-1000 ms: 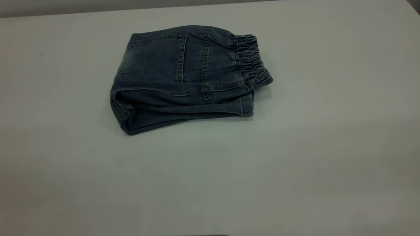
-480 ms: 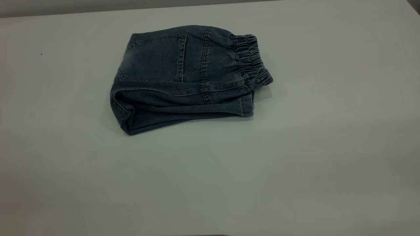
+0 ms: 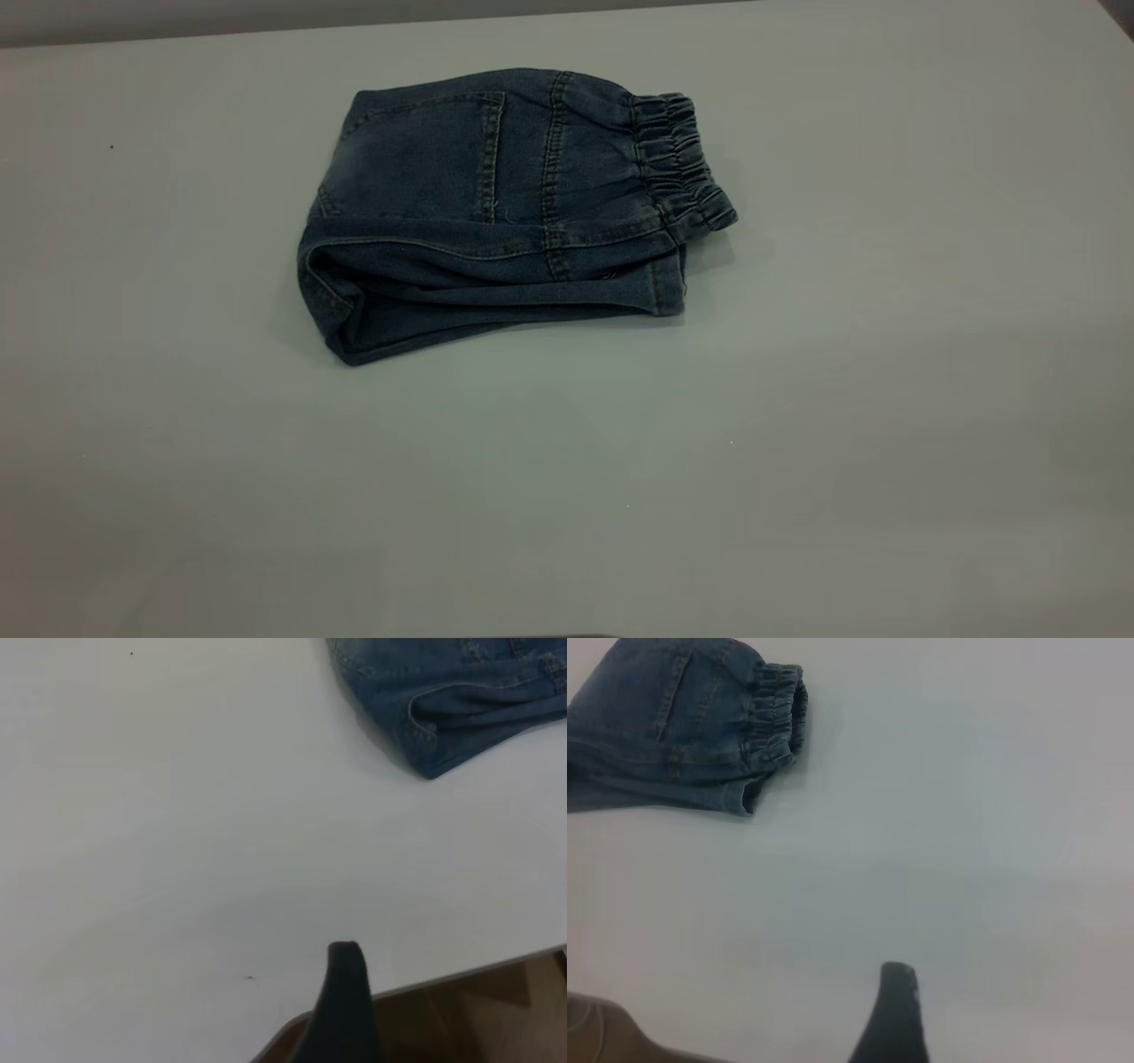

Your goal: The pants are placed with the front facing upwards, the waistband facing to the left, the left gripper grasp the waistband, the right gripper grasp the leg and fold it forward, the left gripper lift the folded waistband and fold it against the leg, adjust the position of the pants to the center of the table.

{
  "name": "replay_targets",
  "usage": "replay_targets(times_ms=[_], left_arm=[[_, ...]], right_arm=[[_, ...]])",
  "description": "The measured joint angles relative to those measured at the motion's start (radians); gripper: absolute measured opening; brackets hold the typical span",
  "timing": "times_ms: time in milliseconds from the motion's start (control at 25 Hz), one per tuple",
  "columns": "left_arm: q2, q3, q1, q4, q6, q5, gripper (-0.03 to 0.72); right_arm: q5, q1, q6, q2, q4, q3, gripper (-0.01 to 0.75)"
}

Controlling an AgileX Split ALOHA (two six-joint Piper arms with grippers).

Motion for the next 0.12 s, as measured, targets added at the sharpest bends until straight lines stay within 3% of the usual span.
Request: replay_targets(times_ms=[120], left_arm=[[0.0, 0.0, 0.0, 0.0, 0.0, 0.0, 0.565]], right_arm=[[0.0, 0.0, 0.0, 0.0, 0.0, 0.0, 0.549]])
